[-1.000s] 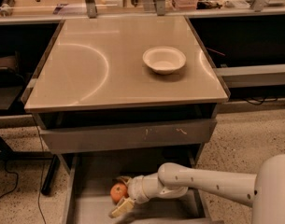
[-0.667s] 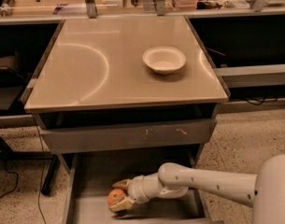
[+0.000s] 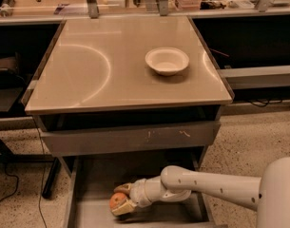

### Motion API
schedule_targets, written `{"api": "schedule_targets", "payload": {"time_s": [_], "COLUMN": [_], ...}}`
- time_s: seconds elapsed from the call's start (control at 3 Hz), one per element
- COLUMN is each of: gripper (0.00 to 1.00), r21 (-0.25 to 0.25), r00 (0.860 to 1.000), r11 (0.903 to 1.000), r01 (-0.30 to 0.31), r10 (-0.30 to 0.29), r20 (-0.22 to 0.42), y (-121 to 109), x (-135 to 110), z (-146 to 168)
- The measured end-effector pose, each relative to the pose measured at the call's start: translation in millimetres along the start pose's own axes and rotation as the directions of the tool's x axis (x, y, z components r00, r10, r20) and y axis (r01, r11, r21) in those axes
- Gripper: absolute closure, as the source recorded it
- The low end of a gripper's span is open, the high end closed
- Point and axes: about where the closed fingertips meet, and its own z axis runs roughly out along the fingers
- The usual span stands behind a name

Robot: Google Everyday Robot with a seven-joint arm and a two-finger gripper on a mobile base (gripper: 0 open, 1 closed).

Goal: Pick orange from middle drawer and place on counter

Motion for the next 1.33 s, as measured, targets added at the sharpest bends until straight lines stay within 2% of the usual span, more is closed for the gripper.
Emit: {"api": "schedule_targets", "payload": {"time_s": [0.33,0.67,1.0,1.33], "gripper": [1.00,1.00,1.00,1.00], "r21": [-0.010,-0.010,-0.005,-0.029], "r00": [0.999,0.996,0.988,0.988], "r11": [0.9999,1.0000,1.0000,0.9996], "r01": [-0.004,0.000,-0.006,-0.001], "r10": [0.004,0.001,0.007,0.005], "r20": [0.045,0.090,0.156,0.153], "y": [9.2,25.3,57.7,87.9], "x": [-22.6,-51.8,-96.7,-146.3], "z": [-10.0,-28.4,-68.9,-100.8]}}
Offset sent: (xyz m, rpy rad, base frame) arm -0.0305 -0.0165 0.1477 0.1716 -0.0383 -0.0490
